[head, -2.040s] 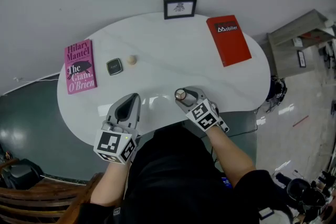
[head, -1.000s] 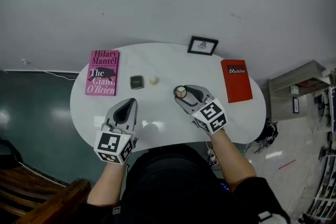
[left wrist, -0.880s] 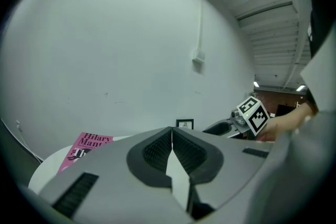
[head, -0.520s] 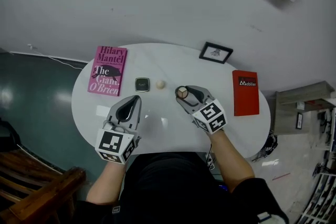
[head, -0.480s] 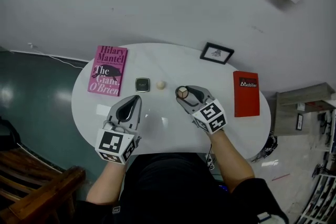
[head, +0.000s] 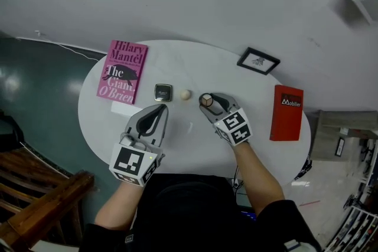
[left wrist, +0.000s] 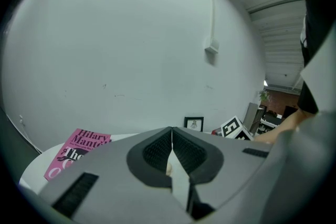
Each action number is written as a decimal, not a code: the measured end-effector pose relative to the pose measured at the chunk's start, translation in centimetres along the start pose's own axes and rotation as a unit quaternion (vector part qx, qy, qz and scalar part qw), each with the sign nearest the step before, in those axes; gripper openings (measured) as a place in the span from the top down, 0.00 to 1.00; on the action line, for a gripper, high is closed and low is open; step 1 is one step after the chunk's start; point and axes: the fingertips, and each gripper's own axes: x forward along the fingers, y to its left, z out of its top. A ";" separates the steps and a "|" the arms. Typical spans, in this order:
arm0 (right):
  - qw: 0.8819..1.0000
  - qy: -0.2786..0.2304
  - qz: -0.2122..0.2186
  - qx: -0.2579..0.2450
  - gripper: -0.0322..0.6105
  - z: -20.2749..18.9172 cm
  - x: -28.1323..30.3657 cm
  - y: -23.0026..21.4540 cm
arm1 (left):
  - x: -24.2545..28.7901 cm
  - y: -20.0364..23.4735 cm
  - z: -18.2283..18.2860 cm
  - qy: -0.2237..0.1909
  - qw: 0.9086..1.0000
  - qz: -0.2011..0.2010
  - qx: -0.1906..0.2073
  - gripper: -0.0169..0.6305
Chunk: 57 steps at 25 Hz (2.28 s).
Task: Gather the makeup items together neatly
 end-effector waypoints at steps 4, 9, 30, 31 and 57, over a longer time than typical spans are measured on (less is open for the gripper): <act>1.000 0.008 0.006 0.010 0.61 -1.4 1.7 -0.7 | 0.1 0.1 -1.1 0.018 1.000 0.005 -0.005 0.95; 1.000 0.016 0.010 0.011 0.61 -2.5 3.3 -1.6 | 0.7 0.3 -2.1 0.039 0.999 0.013 -0.018 0.95; 0.999 0.044 -0.002 -0.014 0.61 -4.0 3.9 -1.2 | 0.8 0.7 -3.2 0.051 0.998 0.010 -0.024 0.95; 0.999 0.039 -0.008 -0.005 0.61 -3.9 3.6 -1.4 | 0.7 0.7 -3.0 0.047 0.999 0.009 -0.022 0.95; 0.981 -0.148 -0.125 0.021 0.68 7.2 -16.2 6.1 | -7.4 -5.3 4.1 -0.067 0.994 -0.085 0.023 0.95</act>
